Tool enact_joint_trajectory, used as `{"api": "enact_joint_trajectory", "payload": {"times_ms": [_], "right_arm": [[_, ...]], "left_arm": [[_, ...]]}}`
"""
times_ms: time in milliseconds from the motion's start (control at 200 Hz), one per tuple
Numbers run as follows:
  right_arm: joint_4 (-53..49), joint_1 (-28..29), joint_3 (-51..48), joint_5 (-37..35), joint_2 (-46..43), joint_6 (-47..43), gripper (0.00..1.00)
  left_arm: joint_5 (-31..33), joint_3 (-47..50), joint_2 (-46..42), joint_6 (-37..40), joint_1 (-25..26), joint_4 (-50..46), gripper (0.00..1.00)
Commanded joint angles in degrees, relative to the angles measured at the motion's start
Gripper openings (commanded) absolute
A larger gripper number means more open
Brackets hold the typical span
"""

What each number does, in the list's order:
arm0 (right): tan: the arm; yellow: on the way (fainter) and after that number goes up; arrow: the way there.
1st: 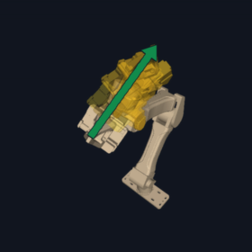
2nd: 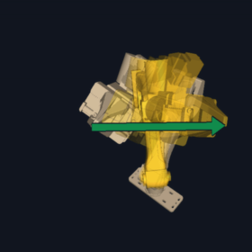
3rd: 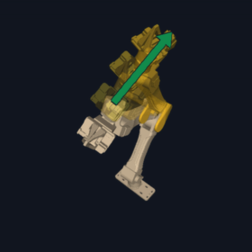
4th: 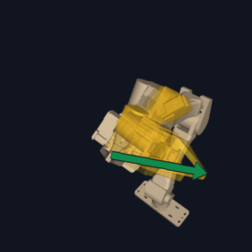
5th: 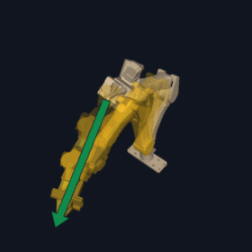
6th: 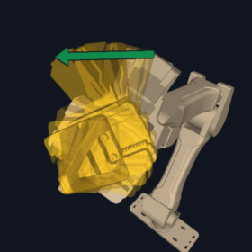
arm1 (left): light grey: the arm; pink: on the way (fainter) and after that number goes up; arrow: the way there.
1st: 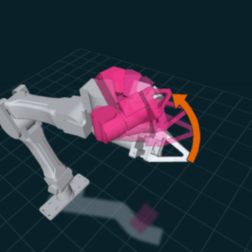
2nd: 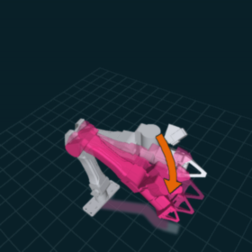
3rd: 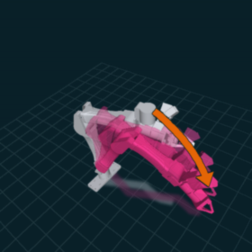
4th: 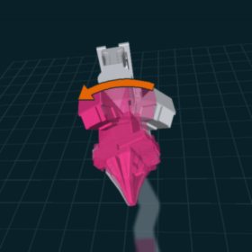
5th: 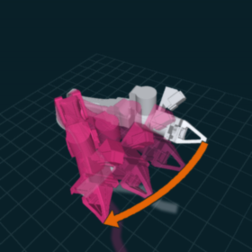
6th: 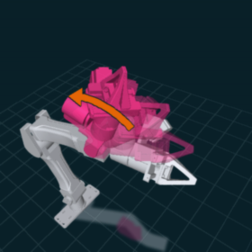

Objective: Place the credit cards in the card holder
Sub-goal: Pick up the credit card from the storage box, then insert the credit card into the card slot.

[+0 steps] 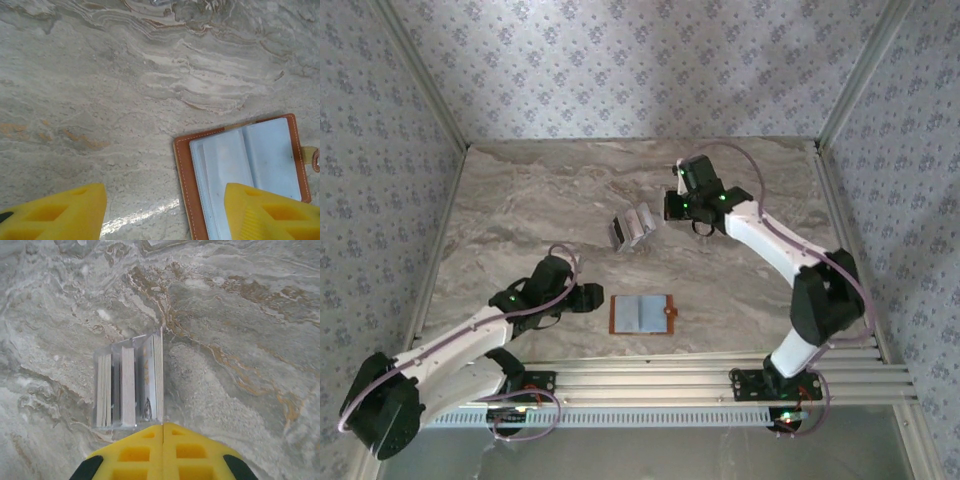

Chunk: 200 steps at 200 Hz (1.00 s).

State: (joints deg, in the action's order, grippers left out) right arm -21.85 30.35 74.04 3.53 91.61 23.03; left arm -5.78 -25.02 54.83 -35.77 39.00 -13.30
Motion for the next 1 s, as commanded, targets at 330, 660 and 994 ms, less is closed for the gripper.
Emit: {"api": "enact_joint_trajectory", "payload": {"times_ms": [330, 660, 994], "right_arm": [[11.24, 11.94, -30.38, 3.09, -24.62, 9.35, 0.0], [18.3, 17.01, -45.67, 7.13, -34.79, 17.22, 0.0], [24.26, 20.0, -50.47, 12.25, -32.4, 21.08, 0.0]], "left_arm": [[3.76, -6.85, 13.27, 3.95, 8.22, 0.03, 0.62], [13.07, -12.28, 22.59, 5.62, 13.88, -3.0, 0.59], [13.94, -12.59, 25.62, 4.92, 14.08, -3.38, 0.51]]}}
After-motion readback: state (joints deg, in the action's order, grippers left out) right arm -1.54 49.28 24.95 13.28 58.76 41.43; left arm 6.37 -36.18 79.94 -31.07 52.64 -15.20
